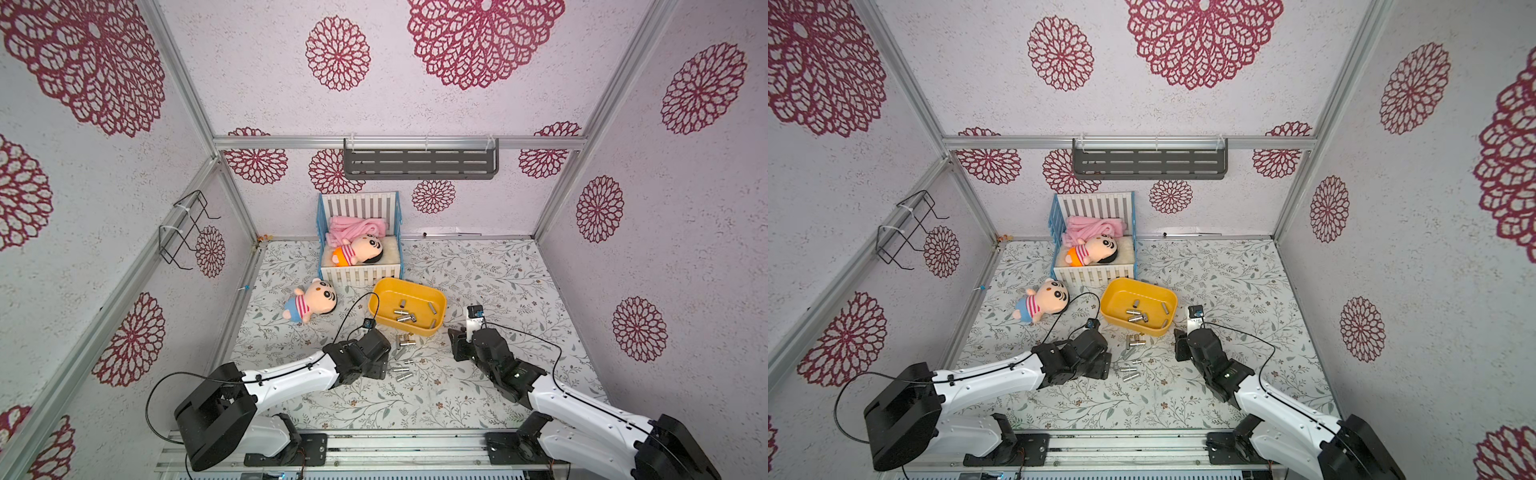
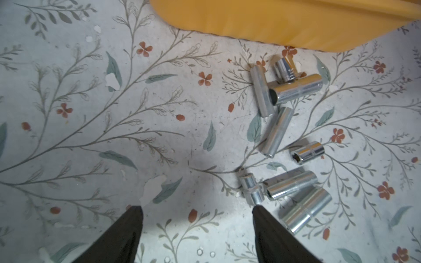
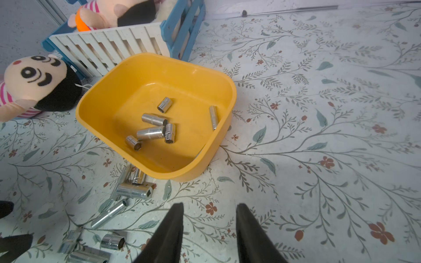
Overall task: Put the screws on the desktop into the storage box
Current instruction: Pick up the screw from the center of the board.
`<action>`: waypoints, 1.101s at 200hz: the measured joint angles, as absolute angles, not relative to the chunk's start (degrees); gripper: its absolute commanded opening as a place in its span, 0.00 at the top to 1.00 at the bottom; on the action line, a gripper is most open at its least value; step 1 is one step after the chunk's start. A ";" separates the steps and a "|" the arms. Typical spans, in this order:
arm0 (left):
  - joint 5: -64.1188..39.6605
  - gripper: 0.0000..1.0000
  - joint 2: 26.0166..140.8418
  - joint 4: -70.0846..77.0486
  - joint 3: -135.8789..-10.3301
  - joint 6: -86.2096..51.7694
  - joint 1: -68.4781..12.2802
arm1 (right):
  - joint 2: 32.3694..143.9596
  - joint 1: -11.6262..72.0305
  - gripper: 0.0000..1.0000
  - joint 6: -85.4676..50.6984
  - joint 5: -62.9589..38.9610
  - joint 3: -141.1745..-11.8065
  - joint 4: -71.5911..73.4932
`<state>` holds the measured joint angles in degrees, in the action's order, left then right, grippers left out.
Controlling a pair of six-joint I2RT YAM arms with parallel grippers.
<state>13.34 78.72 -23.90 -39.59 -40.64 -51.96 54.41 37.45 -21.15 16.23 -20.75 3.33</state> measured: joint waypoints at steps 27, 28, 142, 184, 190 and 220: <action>11.62 0.24 80.03 -23.18 -39.94 -40.56 -52.73 | 51.51 37.45 0.58 -21.17 17.45 -19.05 4.03; 11.51 0.24 80.05 -23.18 -39.94 -40.56 -52.77 | 51.46 37.45 0.58 -21.15 17.52 -19.05 4.05; 6.76 0.40 85.38 -20.21 -41.91 -39.42 -54.08 | 53.04 37.45 0.58 -21.17 18.68 -18.83 5.06; 6.74 0.50 87.31 -20.08 -43.29 -39.00 -54.13 | 53.28 37.45 0.58 -21.17 18.68 -18.83 5.06; 6.76 0.51 87.39 -20.05 -43.35 -39.03 -54.13 | 53.39 37.45 0.58 -21.17 18.68 -18.83 5.06; 7.01 0.51 87.74 -20.03 -43.57 -38.79 -54.13 | 53.91 37.45 0.58 -21.17 18.68 -18.83 5.06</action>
